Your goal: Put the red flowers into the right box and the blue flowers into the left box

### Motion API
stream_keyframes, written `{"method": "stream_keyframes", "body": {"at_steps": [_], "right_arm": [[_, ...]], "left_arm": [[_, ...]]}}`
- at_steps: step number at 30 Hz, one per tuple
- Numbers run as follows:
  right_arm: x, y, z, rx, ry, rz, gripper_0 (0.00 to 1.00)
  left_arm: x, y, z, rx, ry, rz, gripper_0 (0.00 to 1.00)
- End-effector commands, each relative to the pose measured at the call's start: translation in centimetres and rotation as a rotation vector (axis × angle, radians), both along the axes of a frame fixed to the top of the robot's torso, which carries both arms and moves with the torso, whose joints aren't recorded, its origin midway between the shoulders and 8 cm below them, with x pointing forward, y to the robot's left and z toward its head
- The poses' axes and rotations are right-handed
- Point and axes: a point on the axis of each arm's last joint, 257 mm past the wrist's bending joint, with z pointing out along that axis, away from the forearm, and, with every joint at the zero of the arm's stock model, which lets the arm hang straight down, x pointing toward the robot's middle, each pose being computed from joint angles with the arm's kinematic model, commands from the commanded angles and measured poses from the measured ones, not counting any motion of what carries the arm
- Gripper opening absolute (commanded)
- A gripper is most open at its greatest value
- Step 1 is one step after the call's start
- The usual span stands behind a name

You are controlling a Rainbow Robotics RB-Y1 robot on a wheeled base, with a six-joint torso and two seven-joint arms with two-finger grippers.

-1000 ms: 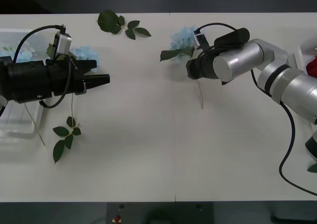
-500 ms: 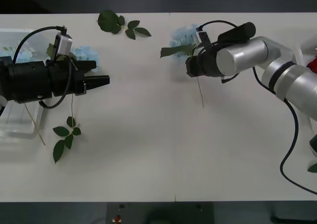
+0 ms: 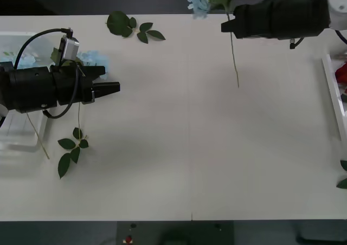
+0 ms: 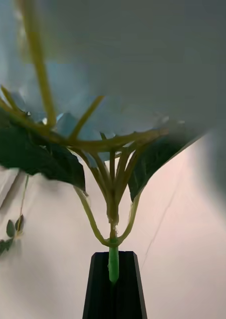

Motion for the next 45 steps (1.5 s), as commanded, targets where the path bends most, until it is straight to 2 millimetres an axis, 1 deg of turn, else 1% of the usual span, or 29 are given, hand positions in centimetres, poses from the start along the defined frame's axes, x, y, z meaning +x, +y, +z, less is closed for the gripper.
{"method": "stream_keyframes", "body": {"at_steps": [1,3,7,10,16,18,22,25,32,39,45], "right_arm": [[-1.8,-0.3,2.2,-0.023,-0.106,0.122,0.00],[-2.3,-0.3,2.5,-0.018,-0.145,0.161,0.00],[-2.9,0.6,3.1,-0.021,-0.254,0.228,0.00],[-3.4,2.5,3.9,0.024,-0.341,0.282,0.00],[-4.4,5.2,5.0,0.092,-0.454,0.346,0.00],[-5.1,6.1,5.3,0.113,-0.475,0.376,0.00],[-6.3,7.7,5.8,0.162,-0.470,0.422,0.00],[-6.8,9.1,5.9,0.197,-0.462,0.437,0.00],[-7.4,11.8,6.0,0.265,-0.445,0.442,0.00],[-7.8,14.3,6.3,0.327,-0.431,0.439,0.00],[-8.0,15.6,5.9,0.345,-0.418,0.436,0.00]], "left_arm": [[0.4,-1.8,2.7,-0.059,-0.036,-0.012,1.00],[0.5,-2.6,2.7,-0.091,-0.032,-0.007,1.00],[0.7,-4.1,3.0,-0.153,-0.031,0.004,1.00],[1.0,-5.4,3.4,-0.206,-0.031,0.013,1.00],[1.0,-7.8,4.7,-0.315,-0.022,0.014,1.00],[1.0,-8.1,5.1,-0.339,-0.020,0.014,1.00],[1.0,-8.5,5.3,-0.354,-0.019,0.011,1.00],[0.9,-8.9,5.5,-0.365,-0.021,0.006,1.00],[0.9,-10.3,5.9,-0.382,-0.034,-0.003,1.00],[1.2,-12.1,6.3,-0.342,-0.078,-0.015,1.00],[0.6,-14.2,6.3,-0.317,-0.084,-0.057,1.00]]}}
